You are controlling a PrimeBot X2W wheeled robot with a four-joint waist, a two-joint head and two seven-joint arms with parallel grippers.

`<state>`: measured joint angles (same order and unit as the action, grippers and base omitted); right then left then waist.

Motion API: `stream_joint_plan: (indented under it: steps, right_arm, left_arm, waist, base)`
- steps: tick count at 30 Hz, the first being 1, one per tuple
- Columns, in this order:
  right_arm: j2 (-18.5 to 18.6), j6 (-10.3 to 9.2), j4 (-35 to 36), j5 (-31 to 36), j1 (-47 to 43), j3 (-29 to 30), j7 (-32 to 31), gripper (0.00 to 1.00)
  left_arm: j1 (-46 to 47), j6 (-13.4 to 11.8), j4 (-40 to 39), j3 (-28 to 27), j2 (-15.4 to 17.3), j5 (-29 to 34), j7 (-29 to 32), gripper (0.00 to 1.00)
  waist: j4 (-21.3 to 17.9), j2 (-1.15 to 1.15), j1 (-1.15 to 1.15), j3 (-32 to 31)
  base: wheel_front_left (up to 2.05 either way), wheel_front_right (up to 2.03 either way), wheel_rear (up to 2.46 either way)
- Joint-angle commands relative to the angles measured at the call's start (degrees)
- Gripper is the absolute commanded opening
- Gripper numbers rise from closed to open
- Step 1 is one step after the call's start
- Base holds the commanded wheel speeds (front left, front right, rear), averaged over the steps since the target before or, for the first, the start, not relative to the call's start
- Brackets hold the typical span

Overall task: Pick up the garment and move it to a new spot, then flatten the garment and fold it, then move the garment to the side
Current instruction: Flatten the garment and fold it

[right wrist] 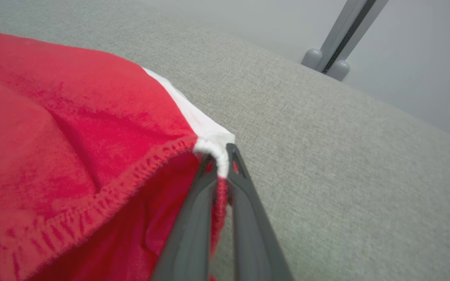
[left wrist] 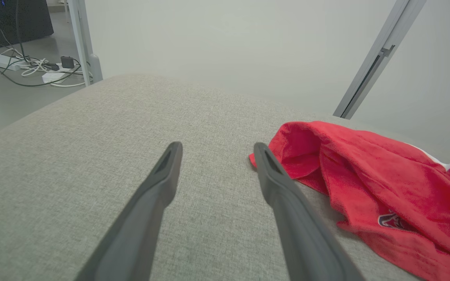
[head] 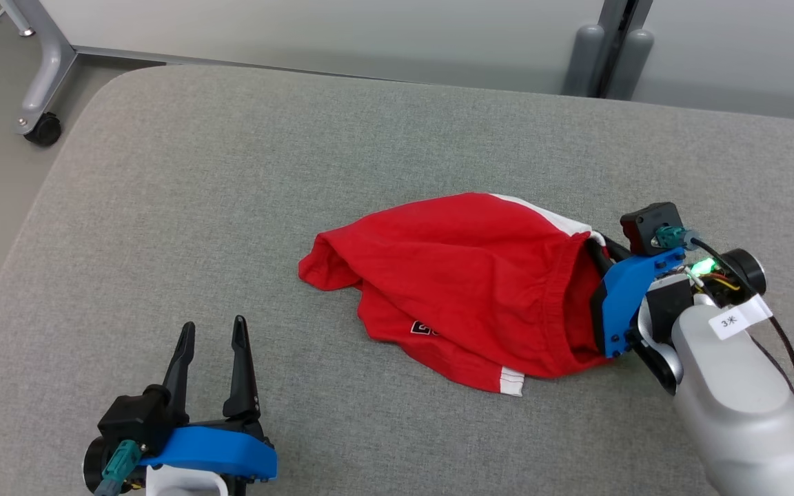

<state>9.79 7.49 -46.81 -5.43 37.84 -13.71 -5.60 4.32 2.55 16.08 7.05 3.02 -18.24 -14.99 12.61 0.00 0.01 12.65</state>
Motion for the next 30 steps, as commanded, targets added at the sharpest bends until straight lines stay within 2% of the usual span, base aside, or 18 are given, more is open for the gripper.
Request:
stream_joint_plan:
  steps: [1, 8, 12, 15, 21, 24, 28, 29, 30]
  right_arm:
    - [0.84, 0.01, -0.02, -0.26, 1.87, -0.71, 1.68, 0.0]
    - [0.8, 0.01, 2.19, 0.11, 6.53, -3.45, 11.12, 0.0]
    - [-0.09, 0.01, 5.63, 0.44, 7.16, -9.15, 15.48, 0.0]
    - [0.38, 0.01, 9.68, -0.96, 3.87, -15.52, 16.57, 0.0]
    - [4.76, 0.0, 20.21, -5.74, -6.75, -26.06, 13.59, 0.0]
    - [7.29, 0.01, 24.67, -6.85, -12.9, -27.01, 11.55, 0.0]
    - [8.34, 0.01, 27.45, -7.44, -18.7, -25.06, 10.18, 0.0]
    - [8.48, 0.01, 28.79, -6.3, -23.74, -21.48, 10.2, 0.0]
    - [8.32, 0.01, 29.16, -5.73, -25.12, -20.34, 10.52, 0.0]
  left_arm:
    - [0.76, -0.16, -0.15, -0.1, -0.12, -0.14, -0.27, 1.0]
    - [0.77, -0.18, -0.48, -0.07, -0.14, 0.72, -0.27, 1.0]
    - [0.86, -0.01, -0.52, 0.02, -0.14, 0.93, -0.27, 1.0]
    - [0.74, -0.15, -0.71, -0.1, -0.14, 1.0, -0.26, 1.0]
    - [-0.19, -0.39, -1.07, -1.01, -0.14, 1.17, -0.27, 1.0]
    - [-0.09, -0.41, -1.44, -1.47, -0.14, 1.49, -0.27, 1.0]
    - [-0.11, -0.29, -1.67, -1.97, -0.1, 1.65, -0.27, 1.0]
    - [-0.09, -0.11, -1.8, -2.22, -0.07, 1.88, -0.27, 1.0]
    - [-0.11, -0.01, -1.83, -2.32, -0.05, 1.99, -0.27, 1.0]
  waist:
    - [-0.14, 0.0, -0.01, -0.05]
    - [-2.51, 0.0, -0.01, -0.8]
    - [-4.07, 0.0, -0.01, -1.63]
    - [-5.13, 0.0, -0.01, -2.36]
    - [-7.44, 0.0, -0.01, -3.16]
    - [-8.44, 0.0, -0.01, -3.16]
    - [-9.29, 0.0, -0.01, -3.14]
    - [-9.87, 0.0, -0.01, -3.1]
    - [-10.03, 0.0, -0.01, -3.09]
  base:
    - [0.0, 0.0, 0.0]
    - [0.0, 0.0, 0.0]
    - [0.0, 0.0, 0.0]
    - [0.0, 0.0, 0.0]
    - [0.0, 0.0, 0.0]
    - [0.0, 0.0, 0.0]
    - [0.0, 0.0, 0.0]
    - [0.0, 0.0, 0.0]
    - [0.0, 0.0, 0.0]
